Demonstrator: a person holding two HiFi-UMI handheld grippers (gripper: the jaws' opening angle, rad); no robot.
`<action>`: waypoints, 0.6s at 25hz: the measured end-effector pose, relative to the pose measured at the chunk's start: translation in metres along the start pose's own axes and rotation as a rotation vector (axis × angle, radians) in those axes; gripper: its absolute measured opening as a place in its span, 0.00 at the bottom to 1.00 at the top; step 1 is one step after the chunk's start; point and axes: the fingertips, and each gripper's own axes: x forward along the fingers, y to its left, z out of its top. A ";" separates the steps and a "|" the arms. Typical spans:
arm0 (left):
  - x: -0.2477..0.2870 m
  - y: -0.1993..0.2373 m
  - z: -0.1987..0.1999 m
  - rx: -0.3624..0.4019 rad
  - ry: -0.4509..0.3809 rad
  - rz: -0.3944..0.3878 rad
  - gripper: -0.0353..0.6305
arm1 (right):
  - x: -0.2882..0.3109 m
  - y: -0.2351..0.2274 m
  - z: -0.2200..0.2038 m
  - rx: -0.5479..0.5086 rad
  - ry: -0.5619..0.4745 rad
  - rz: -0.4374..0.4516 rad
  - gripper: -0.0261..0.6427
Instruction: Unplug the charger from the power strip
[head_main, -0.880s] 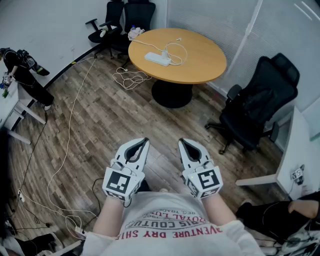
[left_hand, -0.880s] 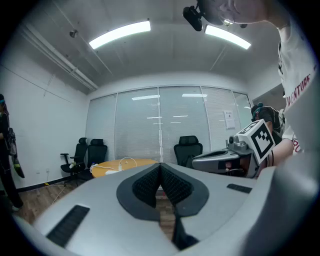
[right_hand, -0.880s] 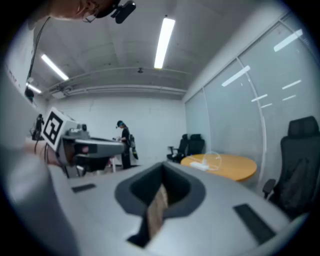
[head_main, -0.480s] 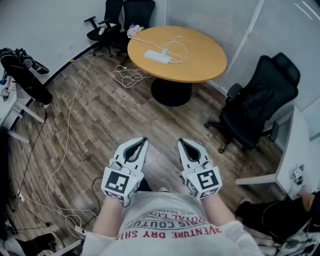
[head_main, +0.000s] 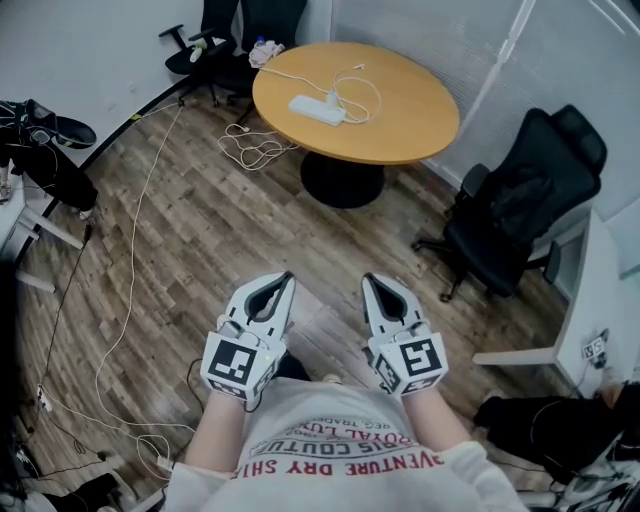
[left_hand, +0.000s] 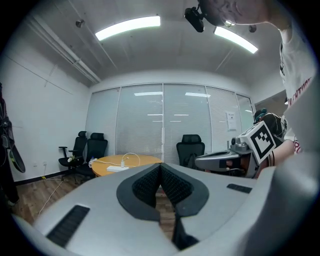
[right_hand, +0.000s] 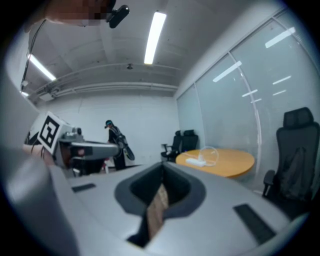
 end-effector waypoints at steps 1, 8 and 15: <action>0.003 0.009 0.000 -0.002 -0.002 -0.003 0.10 | 0.009 0.001 0.001 -0.001 0.003 -0.006 0.08; 0.028 0.093 0.003 -0.011 -0.018 -0.032 0.10 | 0.089 0.001 0.013 0.002 0.026 -0.066 0.08; 0.038 0.181 0.011 -0.038 -0.014 -0.040 0.10 | 0.168 0.022 0.026 0.005 0.039 -0.090 0.08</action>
